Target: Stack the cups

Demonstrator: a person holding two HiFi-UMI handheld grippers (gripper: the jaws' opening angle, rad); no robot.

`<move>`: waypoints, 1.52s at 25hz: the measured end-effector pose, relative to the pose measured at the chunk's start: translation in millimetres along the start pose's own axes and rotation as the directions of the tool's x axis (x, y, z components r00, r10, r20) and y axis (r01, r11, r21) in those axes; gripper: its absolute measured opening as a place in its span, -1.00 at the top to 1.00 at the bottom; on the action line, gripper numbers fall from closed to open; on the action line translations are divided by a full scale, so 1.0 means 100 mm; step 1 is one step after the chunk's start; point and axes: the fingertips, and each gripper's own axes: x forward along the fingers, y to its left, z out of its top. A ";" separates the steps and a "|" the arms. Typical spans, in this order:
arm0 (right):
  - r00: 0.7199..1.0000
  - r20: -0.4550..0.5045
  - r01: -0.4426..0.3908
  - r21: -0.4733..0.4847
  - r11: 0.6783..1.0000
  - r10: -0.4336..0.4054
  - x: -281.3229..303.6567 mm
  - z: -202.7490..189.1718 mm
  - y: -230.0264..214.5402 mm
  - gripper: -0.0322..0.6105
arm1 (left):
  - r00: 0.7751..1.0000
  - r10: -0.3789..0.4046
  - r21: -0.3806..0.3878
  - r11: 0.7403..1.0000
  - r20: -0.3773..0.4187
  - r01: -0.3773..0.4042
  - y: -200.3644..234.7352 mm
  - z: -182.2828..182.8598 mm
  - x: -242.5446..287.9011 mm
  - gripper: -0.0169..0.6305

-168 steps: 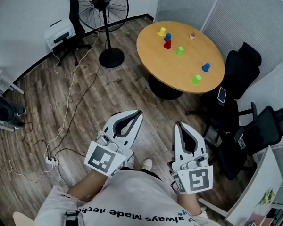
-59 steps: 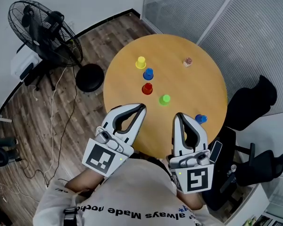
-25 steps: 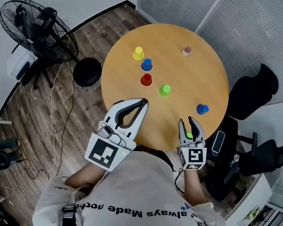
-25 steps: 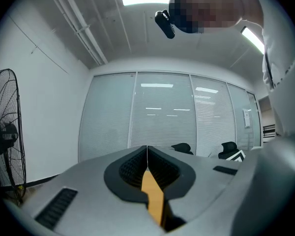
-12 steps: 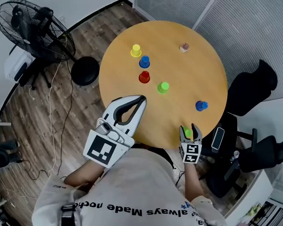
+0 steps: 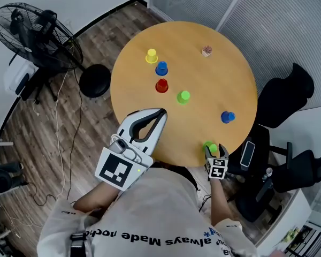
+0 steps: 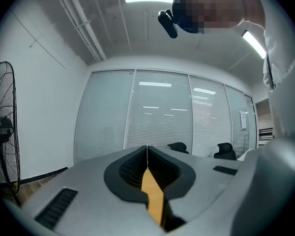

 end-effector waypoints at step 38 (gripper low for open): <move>0.988 0.017 -0.149 -0.108 0.983 0.151 0.43 0.43 0.58 0.13 | 1.000 0.026 0.000 1.000 -0.013 -0.026 0.00 0.00 -0.14 0.87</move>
